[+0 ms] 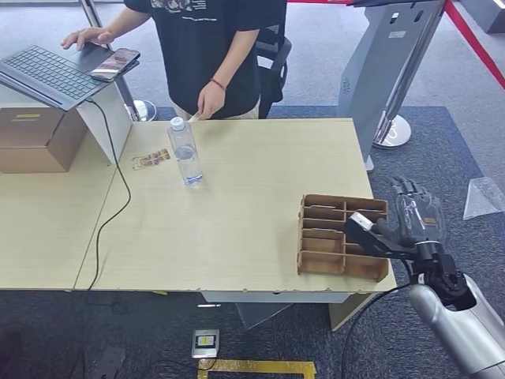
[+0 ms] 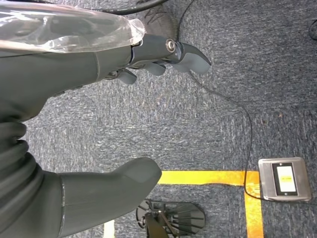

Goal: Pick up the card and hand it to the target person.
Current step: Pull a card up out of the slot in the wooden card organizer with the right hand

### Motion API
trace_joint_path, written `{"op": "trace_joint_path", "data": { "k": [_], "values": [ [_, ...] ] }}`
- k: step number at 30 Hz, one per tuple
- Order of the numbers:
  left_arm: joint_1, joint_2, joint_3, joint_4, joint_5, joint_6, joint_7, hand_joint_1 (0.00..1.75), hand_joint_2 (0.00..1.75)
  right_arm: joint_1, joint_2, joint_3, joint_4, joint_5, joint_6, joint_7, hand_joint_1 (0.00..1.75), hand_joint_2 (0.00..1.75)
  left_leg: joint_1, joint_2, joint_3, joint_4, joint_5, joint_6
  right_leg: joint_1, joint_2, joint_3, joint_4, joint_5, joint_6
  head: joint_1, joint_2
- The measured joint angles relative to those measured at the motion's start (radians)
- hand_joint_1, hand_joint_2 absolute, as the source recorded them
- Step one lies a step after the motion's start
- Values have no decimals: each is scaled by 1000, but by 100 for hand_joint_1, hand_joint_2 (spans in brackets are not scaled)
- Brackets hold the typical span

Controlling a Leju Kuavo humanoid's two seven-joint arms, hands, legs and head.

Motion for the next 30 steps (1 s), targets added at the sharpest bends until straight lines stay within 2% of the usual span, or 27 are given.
{"op": "trace_joint_path", "data": {
  "k": [14,20,28,30],
  "values": [
    [0,1,0,0,1,5,-1,0,175,-22,11,18,52,3,-13,-9,55,175,0,-1,0,0,0,0,0,0,0,0,0,0,0,0],
    [0,-1,0,1,1,6,1,0,175,-29,12,25,60,9,-17,-11,90,175,0,0,-1,1,0,0,0,0,-1,1,0,0,0,0],
    [0,-3,0,0,2,6,-1,0,175,-36,8,34,65,16,-23,-8,123,175,0,-1,0,1,0,0,0,-1,0,1,-1,0,0,0],
    [0,-3,0,0,2,6,-1,0,175,-37,7,35,66,16,-23,-7,127,175,0,-1,-1,1,0,0,0,-1,-1,1,0,0,0,0]
  ]
}}
